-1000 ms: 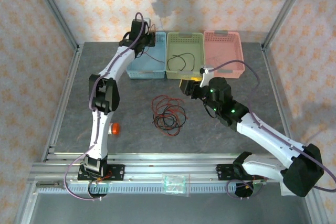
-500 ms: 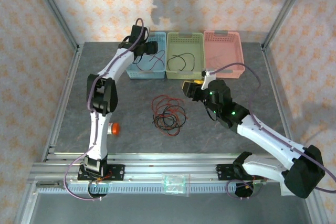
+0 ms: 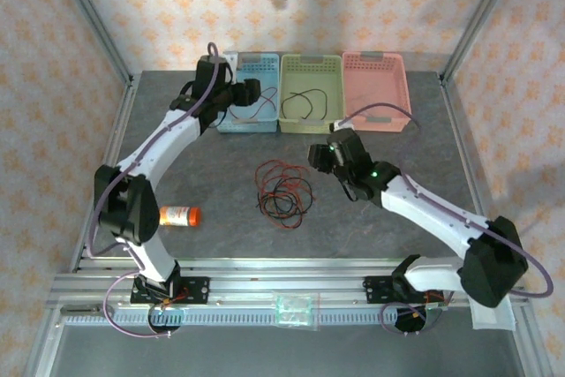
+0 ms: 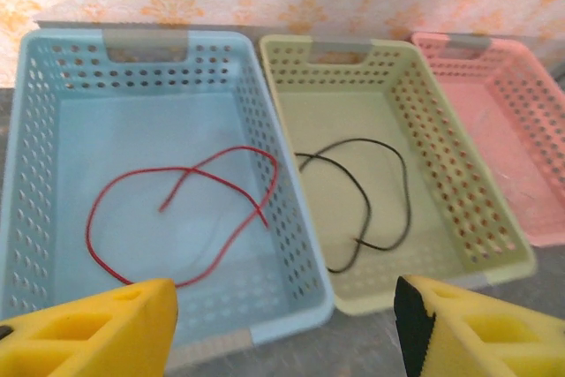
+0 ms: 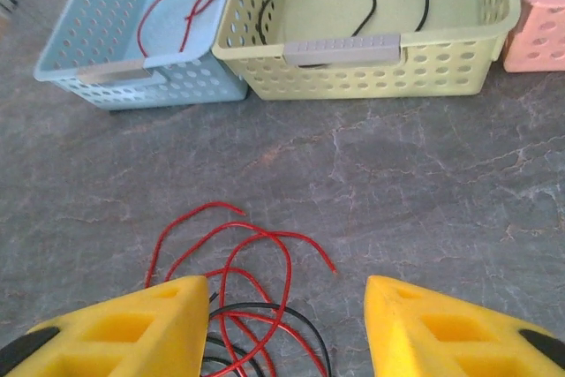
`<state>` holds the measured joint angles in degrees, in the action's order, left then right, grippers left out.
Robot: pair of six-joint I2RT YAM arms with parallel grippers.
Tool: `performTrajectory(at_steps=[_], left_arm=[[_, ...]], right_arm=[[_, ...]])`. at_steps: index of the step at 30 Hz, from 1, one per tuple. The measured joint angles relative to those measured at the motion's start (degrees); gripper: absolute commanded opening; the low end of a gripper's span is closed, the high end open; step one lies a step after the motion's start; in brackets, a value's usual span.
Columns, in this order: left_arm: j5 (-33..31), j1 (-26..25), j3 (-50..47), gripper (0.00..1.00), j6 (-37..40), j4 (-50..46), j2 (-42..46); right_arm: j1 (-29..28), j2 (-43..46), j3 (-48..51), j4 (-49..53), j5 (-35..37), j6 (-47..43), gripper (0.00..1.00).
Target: Untangle the cables
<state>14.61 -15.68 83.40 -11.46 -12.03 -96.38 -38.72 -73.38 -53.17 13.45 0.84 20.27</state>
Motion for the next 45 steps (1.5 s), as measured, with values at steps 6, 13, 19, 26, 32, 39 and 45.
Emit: performTrajectory(at_steps=[6,13,19,26,32,39,45], left_arm=[[-0.13,-4.55,-14.34,0.65,-2.86,1.62,8.96],[-2.19,-9.46,-27.98,0.59,-10.01,2.36,16.37],[-5.60,-9.46,-34.36,0.52,-16.39,1.75,17.90],[-5.88,-9.46,-34.25,0.47,-18.49,0.72,10.93],[-5.40,-9.46,-32.50,0.43,-18.49,-1.18,6.34],[-5.01,-9.46,-30.05,0.38,-18.01,-2.32,3.10],[-5.05,-9.46,-26.25,0.35,-17.00,-3.69,-1.14]], right_arm=[[-1.05,-8.98,-7.04,7.13,-2.14,0.96,0.44],[-2.78,-17.81,-11.28,13.09,-2.27,3.76,0.35],[-3.15,-21.59,-13.75,13.38,-2.25,6.64,0.34],[-3.15,-21.59,-14.34,7.48,-5.22,7.58,0.32],[-3.15,-21.24,-14.34,3.15,-8.72,6.95,0.32],[-3.15,-20.15,-14.36,3.21,-6.36,6.95,0.32],[-3.15,-18.58,-14.36,3.23,-4.87,6.97,0.32]])
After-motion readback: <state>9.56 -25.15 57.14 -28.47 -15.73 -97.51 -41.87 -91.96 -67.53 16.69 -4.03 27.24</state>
